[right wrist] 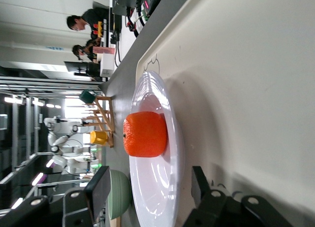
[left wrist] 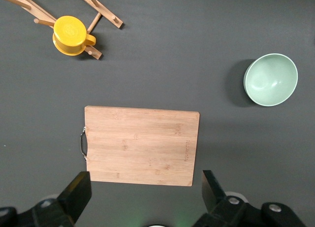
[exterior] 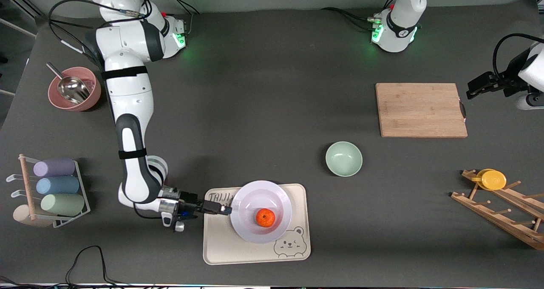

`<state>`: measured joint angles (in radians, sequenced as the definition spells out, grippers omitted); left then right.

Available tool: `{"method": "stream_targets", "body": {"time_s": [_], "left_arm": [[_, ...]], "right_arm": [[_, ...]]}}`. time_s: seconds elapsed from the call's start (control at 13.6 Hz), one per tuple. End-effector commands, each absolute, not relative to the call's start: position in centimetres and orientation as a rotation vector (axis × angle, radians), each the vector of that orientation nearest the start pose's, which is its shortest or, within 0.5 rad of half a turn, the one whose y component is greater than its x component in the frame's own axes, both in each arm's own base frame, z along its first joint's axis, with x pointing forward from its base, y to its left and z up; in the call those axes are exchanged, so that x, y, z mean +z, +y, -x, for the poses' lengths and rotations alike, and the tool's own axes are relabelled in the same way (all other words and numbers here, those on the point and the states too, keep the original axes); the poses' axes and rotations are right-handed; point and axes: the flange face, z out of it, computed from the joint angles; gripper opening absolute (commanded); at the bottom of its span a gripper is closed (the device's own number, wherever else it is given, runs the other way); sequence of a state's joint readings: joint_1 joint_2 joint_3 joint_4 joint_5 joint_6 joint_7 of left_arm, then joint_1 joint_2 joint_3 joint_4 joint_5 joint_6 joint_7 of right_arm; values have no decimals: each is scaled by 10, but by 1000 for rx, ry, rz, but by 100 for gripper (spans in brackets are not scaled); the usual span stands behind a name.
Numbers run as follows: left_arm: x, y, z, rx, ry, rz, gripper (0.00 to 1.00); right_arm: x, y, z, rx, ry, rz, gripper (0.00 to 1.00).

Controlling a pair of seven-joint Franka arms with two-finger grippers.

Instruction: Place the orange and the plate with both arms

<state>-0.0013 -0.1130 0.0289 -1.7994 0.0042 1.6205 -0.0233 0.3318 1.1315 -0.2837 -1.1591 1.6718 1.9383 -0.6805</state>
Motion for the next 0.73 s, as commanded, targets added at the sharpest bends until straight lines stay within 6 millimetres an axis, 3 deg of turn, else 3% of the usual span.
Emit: {"method": "stream_targets", "body": {"time_s": [0.0,0.15,0.22,0.29,0.37,0.66], "left_arm": [[583,16,-518,87,-80,3151,100],[586,16,-519,63,-80,3151,100],[589,17,-520,39,-83,3152,100],[590,17,-520,31,-83,3152,100],[593,19,-521,15,-87,3149,100],[592,21,-522,5,-87,3135,100]], "right_arm": [[176,144,-747,-86,20,2049,79],[202,111,-748,-46,-76,2131,83],[216,96,-746,-18,-122,2170,88],[231,80,-742,6,-162,2214,100],[250,64,-736,34,-202,2267,100],[366,9,-696,92,-361,2575,100]]}}
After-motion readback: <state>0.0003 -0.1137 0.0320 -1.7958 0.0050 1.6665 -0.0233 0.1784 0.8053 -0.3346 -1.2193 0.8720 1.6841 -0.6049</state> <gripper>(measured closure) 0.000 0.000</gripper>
